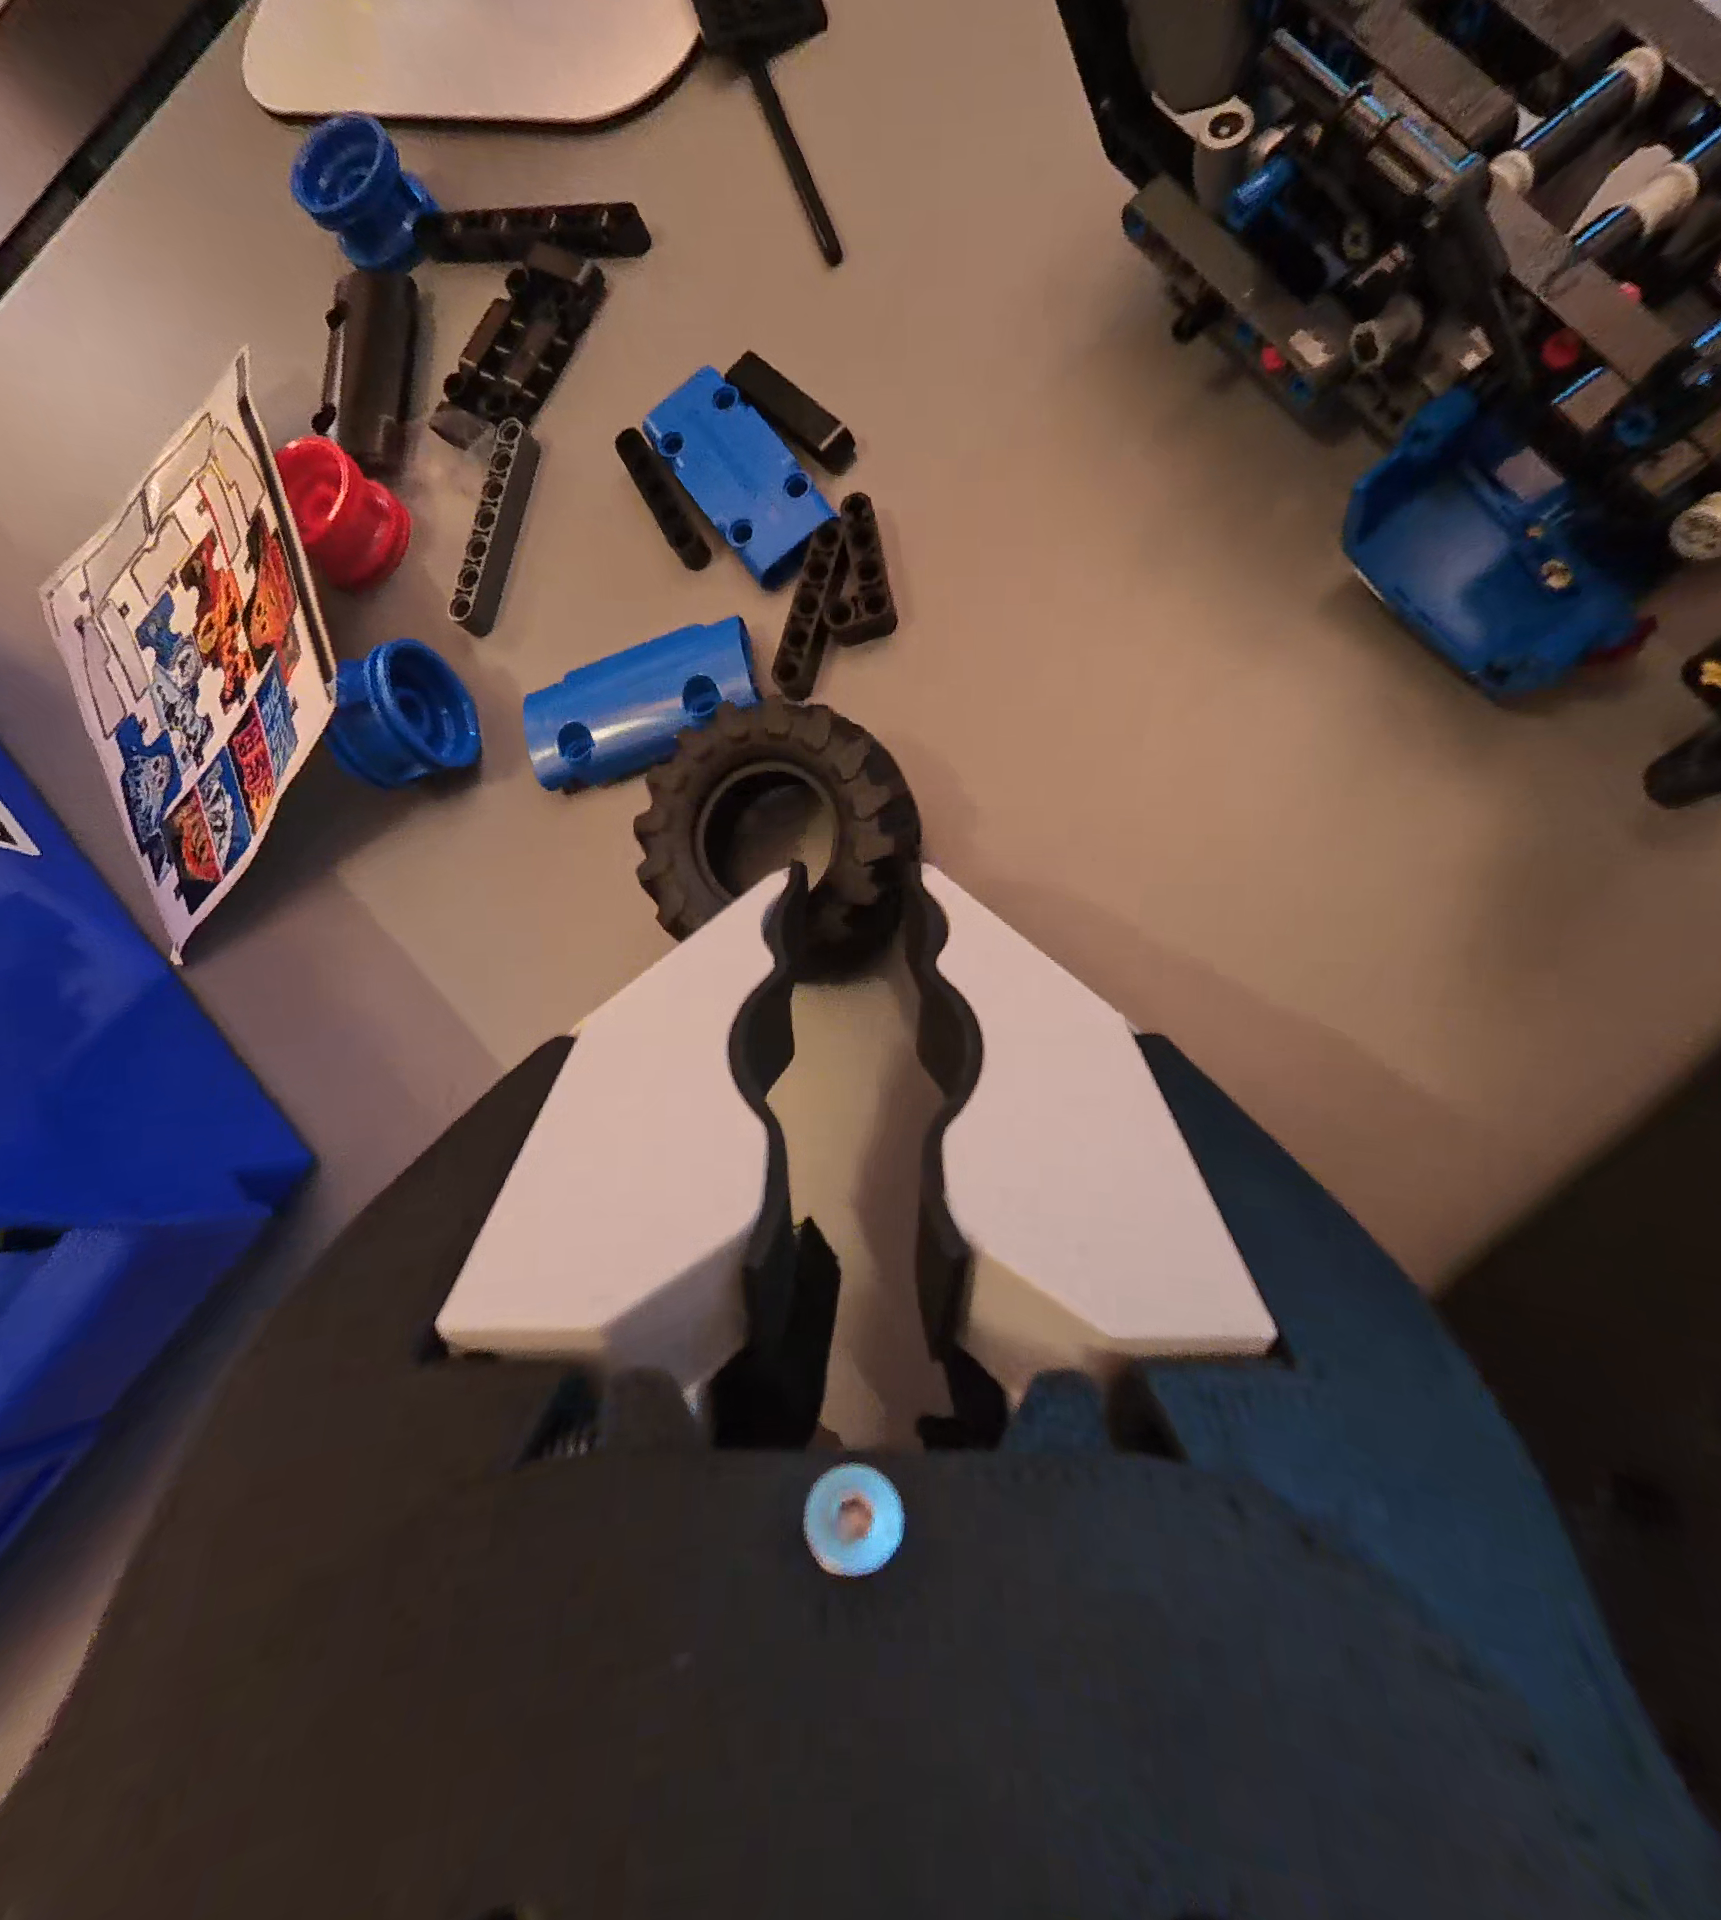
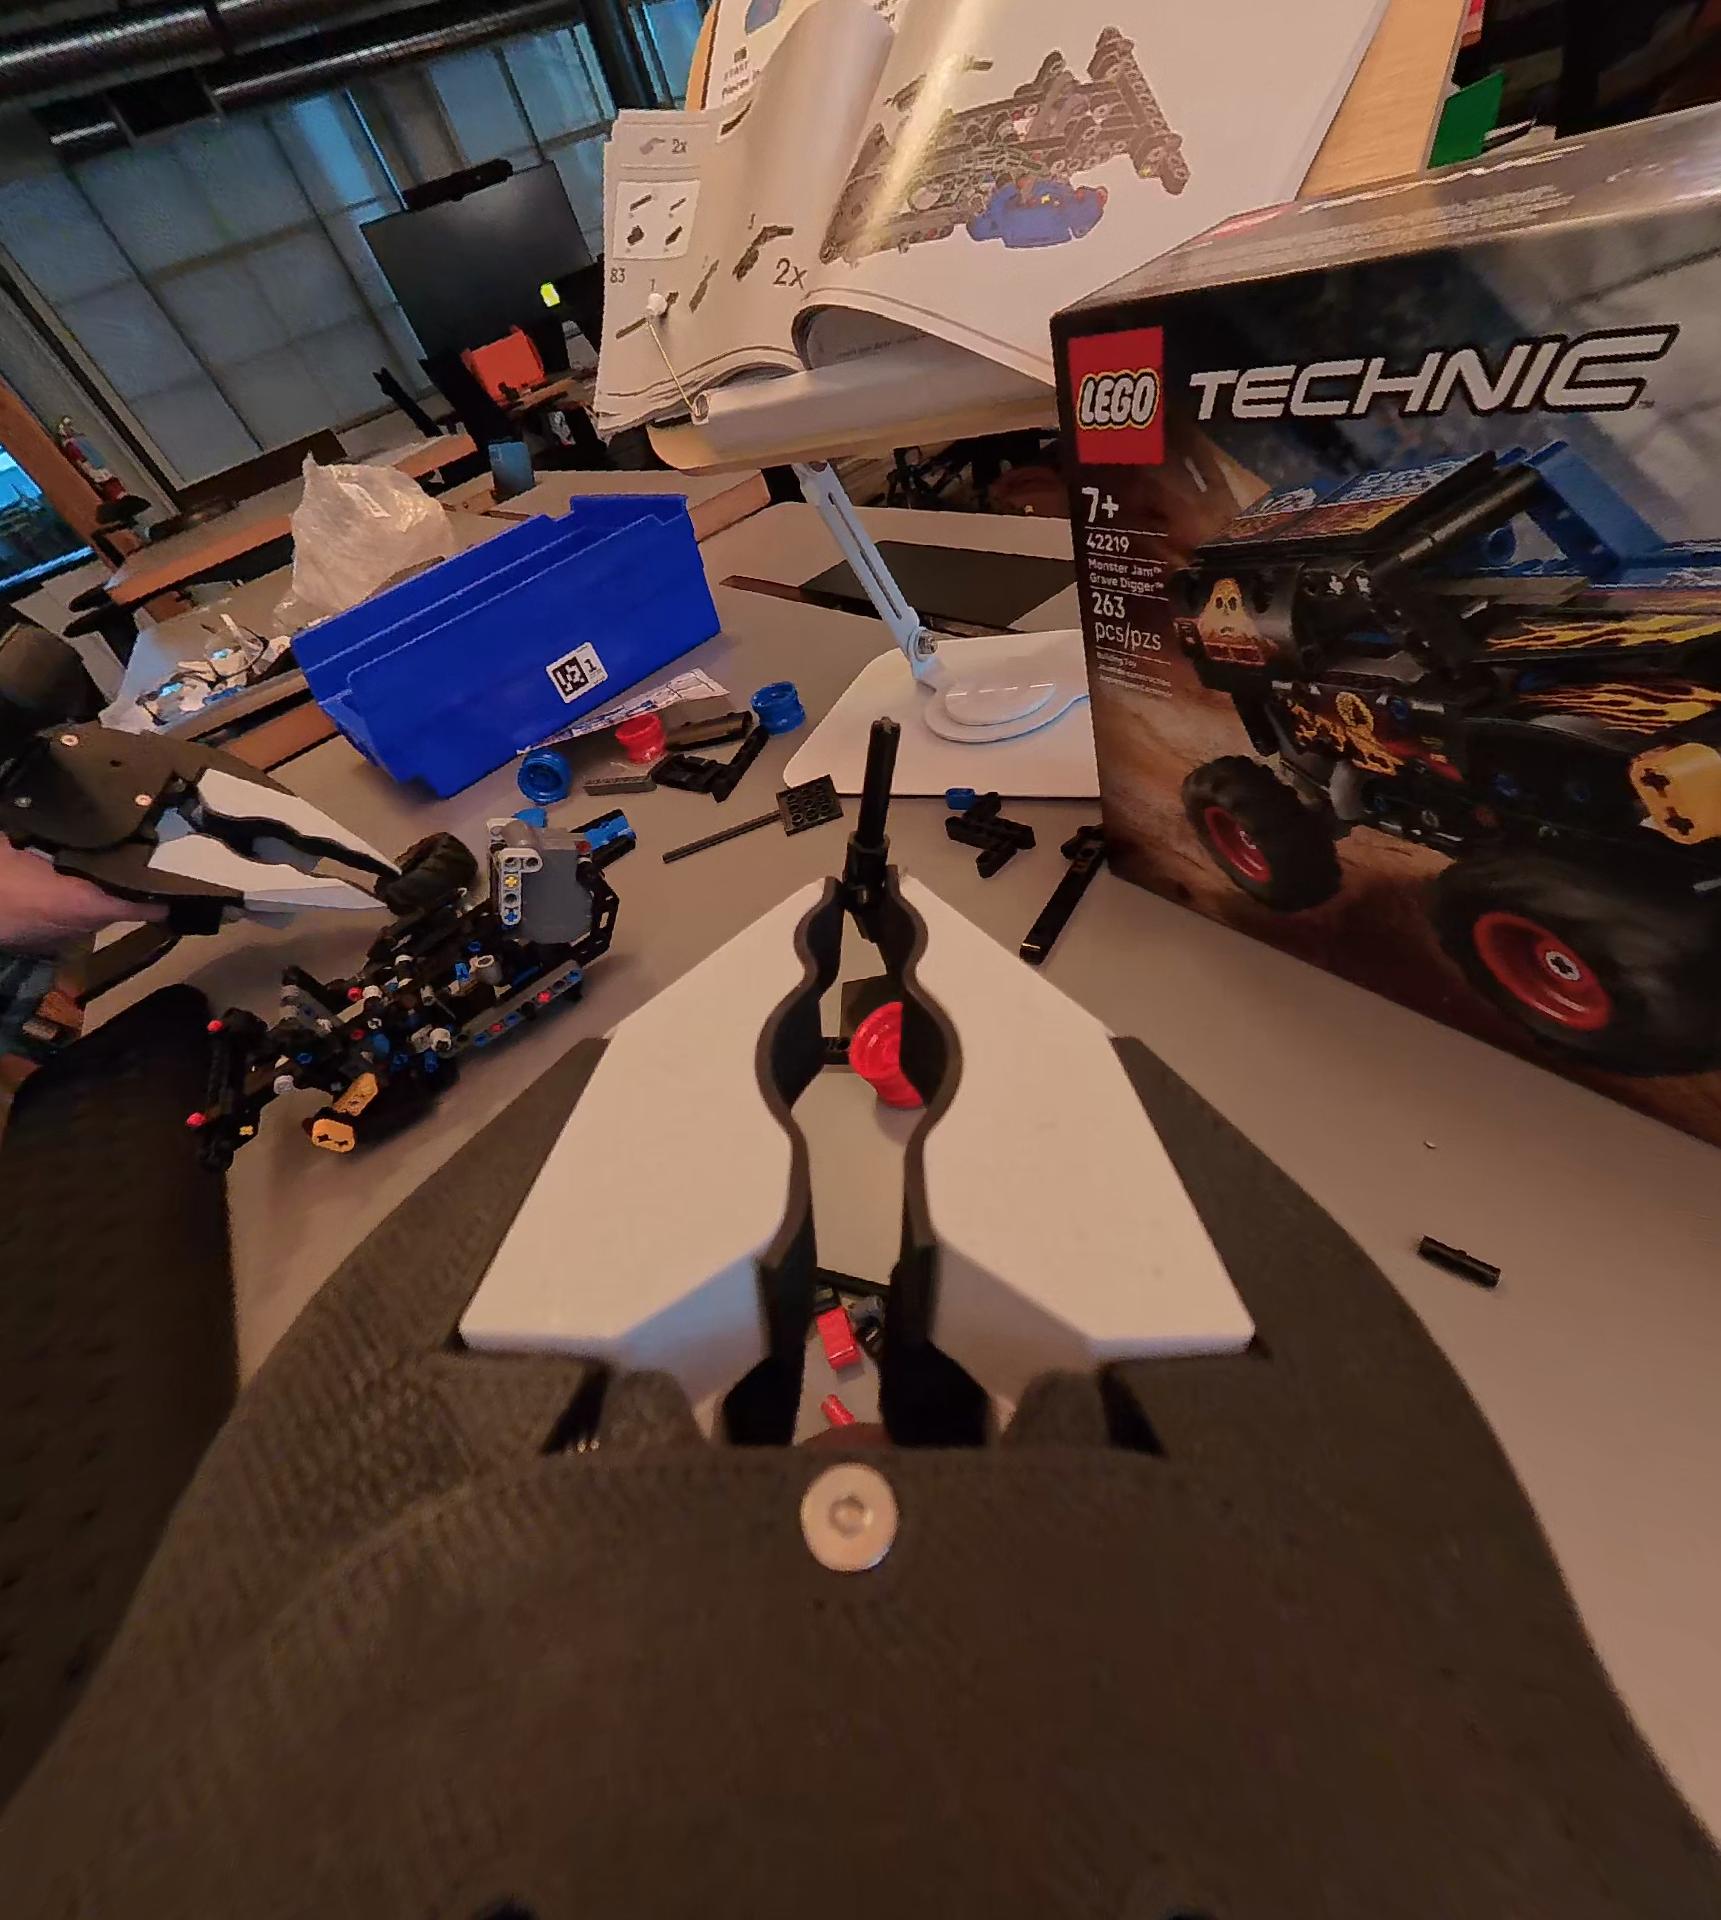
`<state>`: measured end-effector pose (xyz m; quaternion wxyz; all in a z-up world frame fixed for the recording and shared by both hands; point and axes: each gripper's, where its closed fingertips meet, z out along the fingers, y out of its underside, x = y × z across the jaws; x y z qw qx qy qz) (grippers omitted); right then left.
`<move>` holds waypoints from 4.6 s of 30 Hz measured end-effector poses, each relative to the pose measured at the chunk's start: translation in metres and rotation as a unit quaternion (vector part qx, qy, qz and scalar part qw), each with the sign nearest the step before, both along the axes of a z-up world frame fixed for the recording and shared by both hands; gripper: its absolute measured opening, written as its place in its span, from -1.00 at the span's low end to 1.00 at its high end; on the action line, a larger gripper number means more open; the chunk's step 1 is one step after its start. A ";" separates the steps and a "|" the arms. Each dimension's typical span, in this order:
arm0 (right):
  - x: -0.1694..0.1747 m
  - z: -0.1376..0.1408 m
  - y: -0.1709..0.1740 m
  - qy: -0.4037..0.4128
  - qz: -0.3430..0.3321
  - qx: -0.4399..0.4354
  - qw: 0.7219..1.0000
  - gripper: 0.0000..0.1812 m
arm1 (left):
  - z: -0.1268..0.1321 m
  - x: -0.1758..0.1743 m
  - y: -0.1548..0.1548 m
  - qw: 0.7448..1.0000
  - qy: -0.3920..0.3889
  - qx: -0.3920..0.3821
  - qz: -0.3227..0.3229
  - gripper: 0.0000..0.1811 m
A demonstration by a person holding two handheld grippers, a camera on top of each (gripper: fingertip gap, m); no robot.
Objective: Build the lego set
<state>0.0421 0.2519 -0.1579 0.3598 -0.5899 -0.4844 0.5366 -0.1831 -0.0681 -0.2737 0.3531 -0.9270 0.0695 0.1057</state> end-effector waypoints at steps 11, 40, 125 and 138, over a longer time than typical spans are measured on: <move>-0.001 0.000 -0.003 -0.002 0.004 0.003 1.000 -0.94 | 0.013 -0.018 -0.011 0.999 0.020 -0.011 0.023 -0.69; -0.008 -0.007 -0.019 -0.013 0.033 0.003 0.999 -0.94 | 0.032 -0.092 0.051 0.992 0.078 -0.042 0.088 -0.63; 0.016 0.024 -0.003 0.052 0.017 -0.024 0.998 -0.94 | -0.004 0.145 0.282 0.933 0.023 -0.163 -0.320 -0.66; 0.021 0.025 0.005 0.057 0.006 -0.032 0.998 -0.94 | -0.018 0.193 0.319 0.900 0.095 -0.141 -0.403 -0.63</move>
